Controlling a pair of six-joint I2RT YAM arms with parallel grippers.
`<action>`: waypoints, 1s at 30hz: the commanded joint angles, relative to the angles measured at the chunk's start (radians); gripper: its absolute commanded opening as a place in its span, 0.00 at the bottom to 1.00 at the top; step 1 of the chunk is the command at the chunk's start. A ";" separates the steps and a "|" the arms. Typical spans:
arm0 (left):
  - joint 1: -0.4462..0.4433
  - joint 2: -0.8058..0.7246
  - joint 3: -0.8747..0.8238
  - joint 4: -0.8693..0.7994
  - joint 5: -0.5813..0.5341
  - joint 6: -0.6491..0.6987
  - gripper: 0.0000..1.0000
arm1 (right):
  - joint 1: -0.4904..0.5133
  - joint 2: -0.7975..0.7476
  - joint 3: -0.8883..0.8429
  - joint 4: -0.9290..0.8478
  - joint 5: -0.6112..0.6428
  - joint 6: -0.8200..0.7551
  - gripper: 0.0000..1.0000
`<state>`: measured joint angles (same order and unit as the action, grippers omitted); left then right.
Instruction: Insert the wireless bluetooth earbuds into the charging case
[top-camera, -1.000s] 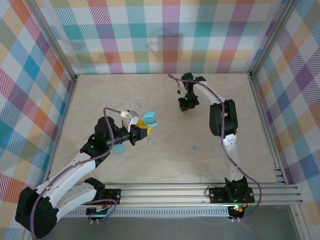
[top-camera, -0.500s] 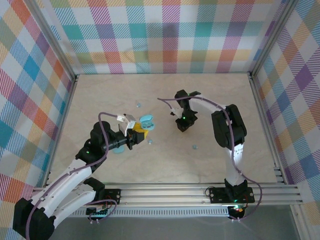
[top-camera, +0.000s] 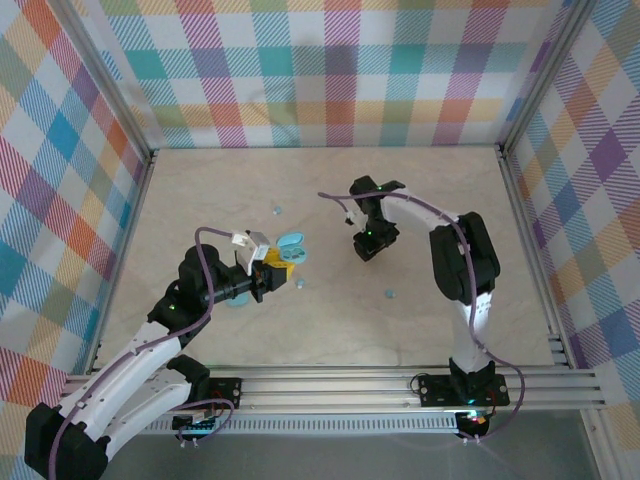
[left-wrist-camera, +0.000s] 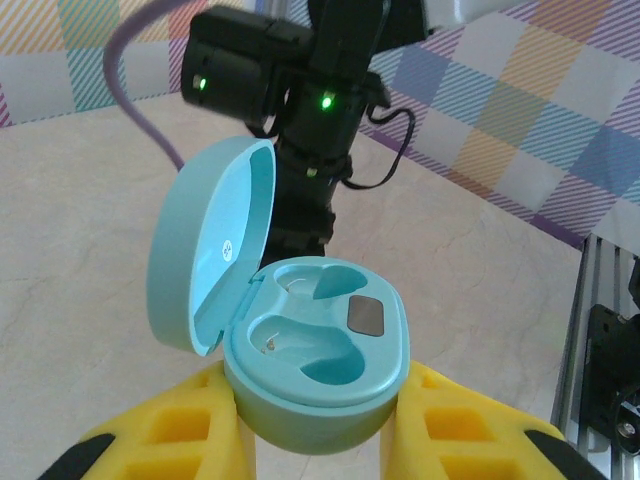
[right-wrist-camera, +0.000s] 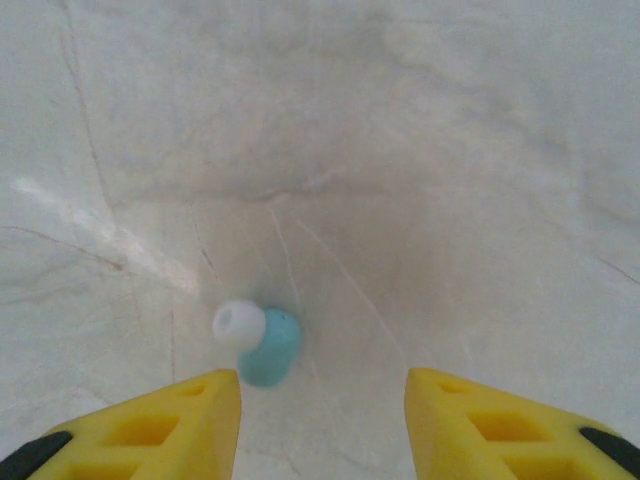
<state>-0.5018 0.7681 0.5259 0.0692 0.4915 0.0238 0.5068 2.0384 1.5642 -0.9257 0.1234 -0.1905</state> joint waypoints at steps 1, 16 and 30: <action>-0.011 -0.013 0.007 -0.007 -0.005 0.022 0.08 | -0.004 -0.100 -0.011 -0.032 -0.018 0.150 0.46; -0.010 0.008 0.006 -0.005 0.007 0.030 0.08 | -0.006 -0.198 -0.366 0.399 -0.460 0.808 0.18; -0.010 0.022 0.008 0.012 0.007 0.014 0.08 | -0.043 -0.052 -0.251 0.276 -0.231 0.681 0.13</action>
<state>-0.5018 0.7826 0.5259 0.0551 0.4877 0.0418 0.4801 1.9625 1.2816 -0.6056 -0.1925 0.5354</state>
